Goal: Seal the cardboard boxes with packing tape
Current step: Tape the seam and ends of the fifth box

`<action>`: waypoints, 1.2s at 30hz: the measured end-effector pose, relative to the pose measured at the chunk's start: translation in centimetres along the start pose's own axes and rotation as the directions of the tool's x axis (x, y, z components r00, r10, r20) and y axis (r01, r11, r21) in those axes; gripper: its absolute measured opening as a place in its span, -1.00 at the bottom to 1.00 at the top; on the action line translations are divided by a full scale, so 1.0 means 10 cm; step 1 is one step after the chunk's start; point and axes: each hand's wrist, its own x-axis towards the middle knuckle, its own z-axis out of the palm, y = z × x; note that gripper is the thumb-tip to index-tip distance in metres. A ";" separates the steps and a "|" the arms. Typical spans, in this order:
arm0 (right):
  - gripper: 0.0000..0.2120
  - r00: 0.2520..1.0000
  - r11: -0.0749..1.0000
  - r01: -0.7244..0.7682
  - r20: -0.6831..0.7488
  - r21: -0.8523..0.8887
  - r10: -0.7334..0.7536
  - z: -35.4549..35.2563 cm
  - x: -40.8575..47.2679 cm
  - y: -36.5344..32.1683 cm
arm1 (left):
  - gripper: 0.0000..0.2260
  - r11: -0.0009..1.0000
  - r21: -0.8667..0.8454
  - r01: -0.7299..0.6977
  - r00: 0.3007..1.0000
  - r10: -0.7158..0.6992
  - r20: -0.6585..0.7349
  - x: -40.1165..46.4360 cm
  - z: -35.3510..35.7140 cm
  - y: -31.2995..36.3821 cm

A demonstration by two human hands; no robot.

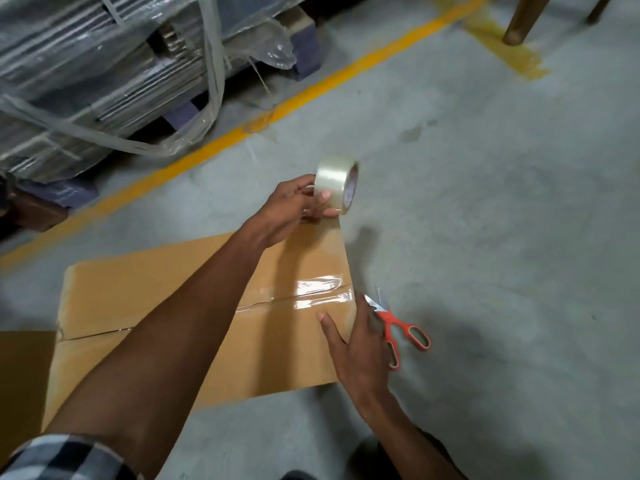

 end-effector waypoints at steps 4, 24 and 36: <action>-0.29 0.997 0.998 0.063 -0.033 -0.021 -0.064 0.03 0.08 0.01 | -0.70 0.990 0.079 -0.117 0.967 0.132 -0.218 0.03 -0.28 -0.03; -0.40 0.903 0.814 0.431 0.181 -0.390 -0.391 -0.44 1.05 -0.06 | -0.73 0.990 -0.131 0.045 0.925 -0.091 -0.369 -0.68 -1.04 -0.26; -0.45 0.681 0.774 0.618 0.395 0.141 -0.616 -1.41 1.57 -1.53 | -0.58 0.836 0.533 -0.128 0.969 -0.009 0.246 -0.56 -0.55 0.85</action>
